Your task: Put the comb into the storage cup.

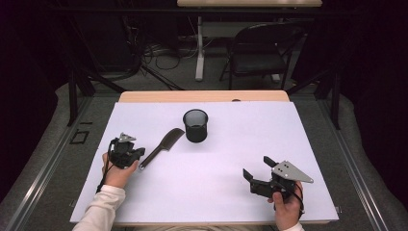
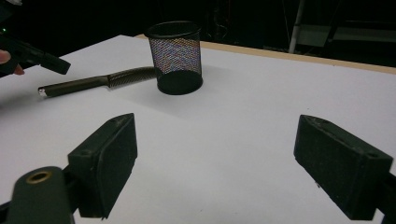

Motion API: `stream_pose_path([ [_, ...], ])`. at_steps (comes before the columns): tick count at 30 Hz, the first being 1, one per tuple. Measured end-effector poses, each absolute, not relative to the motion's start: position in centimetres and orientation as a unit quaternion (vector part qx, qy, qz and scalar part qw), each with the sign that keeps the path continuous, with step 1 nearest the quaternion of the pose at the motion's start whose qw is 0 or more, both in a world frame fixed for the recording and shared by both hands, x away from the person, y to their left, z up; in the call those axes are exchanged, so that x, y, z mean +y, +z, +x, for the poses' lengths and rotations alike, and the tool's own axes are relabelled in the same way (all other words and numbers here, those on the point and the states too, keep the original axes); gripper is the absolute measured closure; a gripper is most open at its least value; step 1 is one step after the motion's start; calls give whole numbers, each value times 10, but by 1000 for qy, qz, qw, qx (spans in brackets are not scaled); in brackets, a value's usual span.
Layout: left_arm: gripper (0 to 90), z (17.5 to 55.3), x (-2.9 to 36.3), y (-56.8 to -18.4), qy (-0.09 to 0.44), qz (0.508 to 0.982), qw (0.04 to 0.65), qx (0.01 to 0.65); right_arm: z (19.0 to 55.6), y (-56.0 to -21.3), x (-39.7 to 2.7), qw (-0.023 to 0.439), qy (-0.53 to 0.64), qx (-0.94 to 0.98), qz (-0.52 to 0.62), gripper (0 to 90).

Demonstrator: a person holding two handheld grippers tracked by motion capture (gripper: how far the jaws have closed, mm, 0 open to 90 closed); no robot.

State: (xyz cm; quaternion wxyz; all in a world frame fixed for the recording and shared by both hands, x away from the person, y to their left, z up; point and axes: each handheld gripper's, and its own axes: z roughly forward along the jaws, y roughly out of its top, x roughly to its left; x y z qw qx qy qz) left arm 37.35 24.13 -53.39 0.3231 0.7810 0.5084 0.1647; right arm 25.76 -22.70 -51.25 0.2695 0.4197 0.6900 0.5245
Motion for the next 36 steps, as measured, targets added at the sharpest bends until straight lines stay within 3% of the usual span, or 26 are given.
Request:
stream_pose_path([
  [36,900,372,238,-548,145,798,286,511,260,-514,-229,265,523,691,422,136],
])
